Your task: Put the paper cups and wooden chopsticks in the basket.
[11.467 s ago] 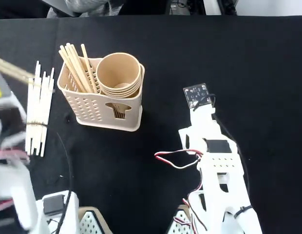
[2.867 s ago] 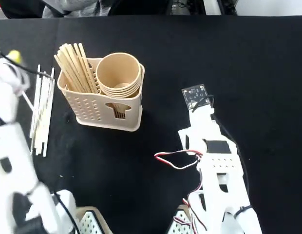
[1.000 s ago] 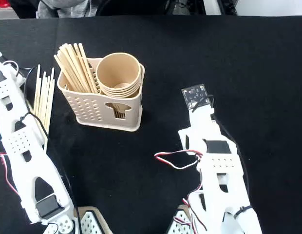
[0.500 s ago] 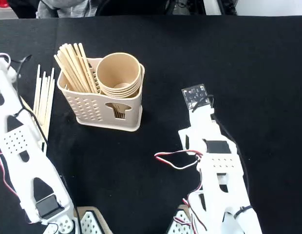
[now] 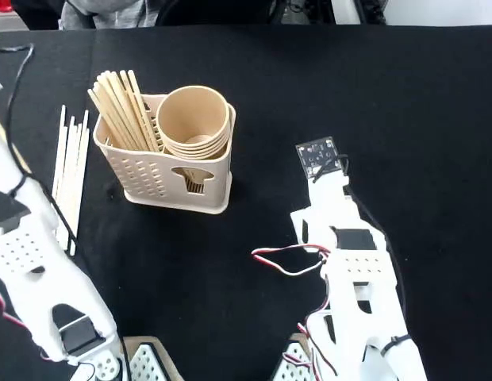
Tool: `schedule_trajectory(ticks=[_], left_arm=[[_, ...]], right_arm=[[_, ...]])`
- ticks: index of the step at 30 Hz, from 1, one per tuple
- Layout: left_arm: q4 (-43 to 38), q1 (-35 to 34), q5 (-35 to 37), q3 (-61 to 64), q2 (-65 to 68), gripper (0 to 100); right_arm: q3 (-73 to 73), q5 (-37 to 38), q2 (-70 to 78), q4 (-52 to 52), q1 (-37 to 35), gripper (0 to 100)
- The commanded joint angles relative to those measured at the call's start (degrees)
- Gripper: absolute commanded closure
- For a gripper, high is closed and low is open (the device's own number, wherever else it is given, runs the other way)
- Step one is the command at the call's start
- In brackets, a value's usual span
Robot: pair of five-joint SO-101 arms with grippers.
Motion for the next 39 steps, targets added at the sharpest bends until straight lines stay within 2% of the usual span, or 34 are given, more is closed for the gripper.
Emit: schedule_trajectory(ticks=[1, 6, 11, 15, 20, 25, 32, 36, 39], left_arm=[[0.26, 0.22, -1.05, -2.24, -8.62, 97], [0.35, -0.22, -1.23, 5.85, -16.97, 97], [-0.44, 3.47, -5.36, 31.87, -31.82, 97], [-8.62, 9.45, -8.0, 50.95, -40.53, 97], [-19.25, 10.86, -7.65, 65.98, -52.84, 97], [-32.53, 10.86, -7.65, 85.32, -70.15, 97], [-61.27, 11.12, -6.24, 118.99, -99.52, 97], [-79.56, 15.08, -2.64, 133.58, -113.49, 97], [-89.49, 20.7, -2.37, 139.12, -119.3, 97]], right_arm=[[-0.66, 0.44, -0.31, -0.53, 1.05, 97.0], [-0.66, 0.44, -0.31, -0.53, 1.05, 97.0], [-0.66, 0.44, -0.31, -0.53, 0.97, 97.0], [-0.57, 0.44, -0.31, -0.79, 1.05, 97.0], [-0.57, 0.44, -0.31, -0.88, 1.05, 97.0], [-0.57, 0.44, -0.31, -0.88, 1.05, 97.0], [-0.48, 0.44, -0.31, -0.97, 0.97, 97.0], [-0.48, 0.44, -0.31, -0.97, 0.97, 97.0], [-0.48, 0.44, -0.31, -0.97, 1.05, 97.0]])
